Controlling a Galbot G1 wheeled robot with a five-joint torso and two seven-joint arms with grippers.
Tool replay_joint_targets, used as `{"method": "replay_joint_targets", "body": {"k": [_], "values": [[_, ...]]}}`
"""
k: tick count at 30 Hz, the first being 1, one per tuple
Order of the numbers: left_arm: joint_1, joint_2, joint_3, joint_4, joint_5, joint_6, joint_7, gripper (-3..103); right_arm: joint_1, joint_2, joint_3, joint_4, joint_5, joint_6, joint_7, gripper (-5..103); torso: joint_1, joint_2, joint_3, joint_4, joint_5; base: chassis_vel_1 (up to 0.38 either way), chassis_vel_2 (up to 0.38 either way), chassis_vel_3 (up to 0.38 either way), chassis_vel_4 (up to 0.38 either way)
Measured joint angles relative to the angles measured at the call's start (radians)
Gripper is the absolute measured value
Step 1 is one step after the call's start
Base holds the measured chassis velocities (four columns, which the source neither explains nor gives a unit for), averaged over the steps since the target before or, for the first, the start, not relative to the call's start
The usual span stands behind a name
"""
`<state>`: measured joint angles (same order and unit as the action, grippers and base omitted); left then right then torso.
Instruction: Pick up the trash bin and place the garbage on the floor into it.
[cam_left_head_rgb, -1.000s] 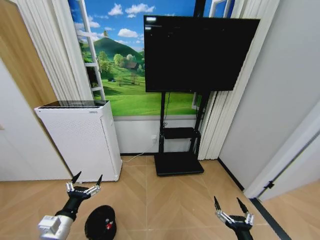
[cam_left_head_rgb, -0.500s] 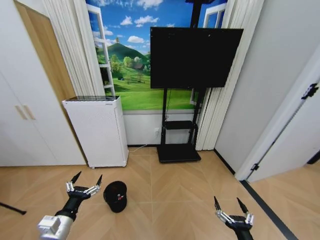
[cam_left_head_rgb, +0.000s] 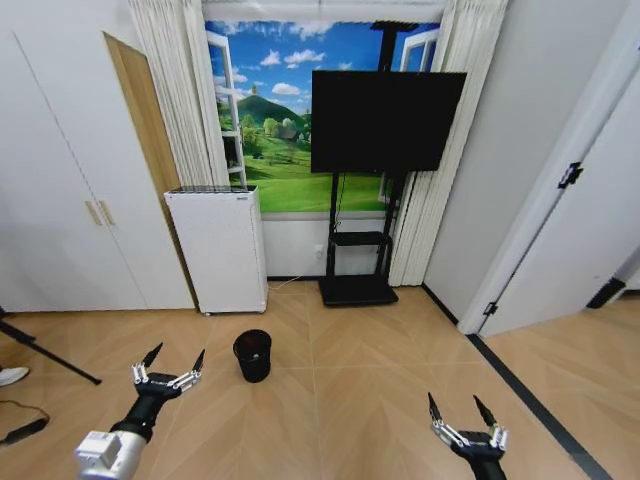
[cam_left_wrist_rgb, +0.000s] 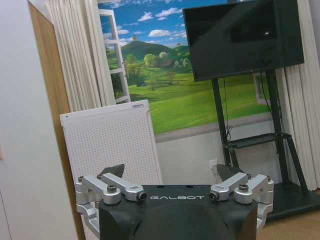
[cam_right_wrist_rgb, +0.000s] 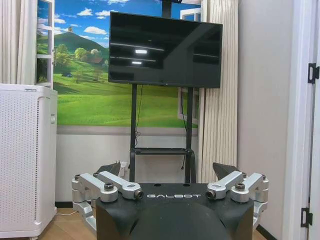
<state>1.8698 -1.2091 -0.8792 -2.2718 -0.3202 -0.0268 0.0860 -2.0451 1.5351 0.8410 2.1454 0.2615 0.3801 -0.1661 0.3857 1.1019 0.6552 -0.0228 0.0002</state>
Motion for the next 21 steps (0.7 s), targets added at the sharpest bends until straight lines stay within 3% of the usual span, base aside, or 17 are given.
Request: {"method": "replay_joint_targets", "body": {"k": [11,21], "values": [[0.0,0.0,0.0,0.0,0.0,0.0,0.0,100,0.001,0.0,0.0,0.0,0.0,0.0,0.0,100,0.001,-0.001,0.001,0.0003,0.0,0.032,-0.068,-0.027,0.081],[0.0,0.0,0.0,0.0,0.0,0.0,0.0,100,0.0,0.0,0.0,0.0,0.0,0.0,0.0,100,0.0,-0.001,0.0,0.0006,-0.0001,0.198,-0.267,-0.191,0.244]]}}
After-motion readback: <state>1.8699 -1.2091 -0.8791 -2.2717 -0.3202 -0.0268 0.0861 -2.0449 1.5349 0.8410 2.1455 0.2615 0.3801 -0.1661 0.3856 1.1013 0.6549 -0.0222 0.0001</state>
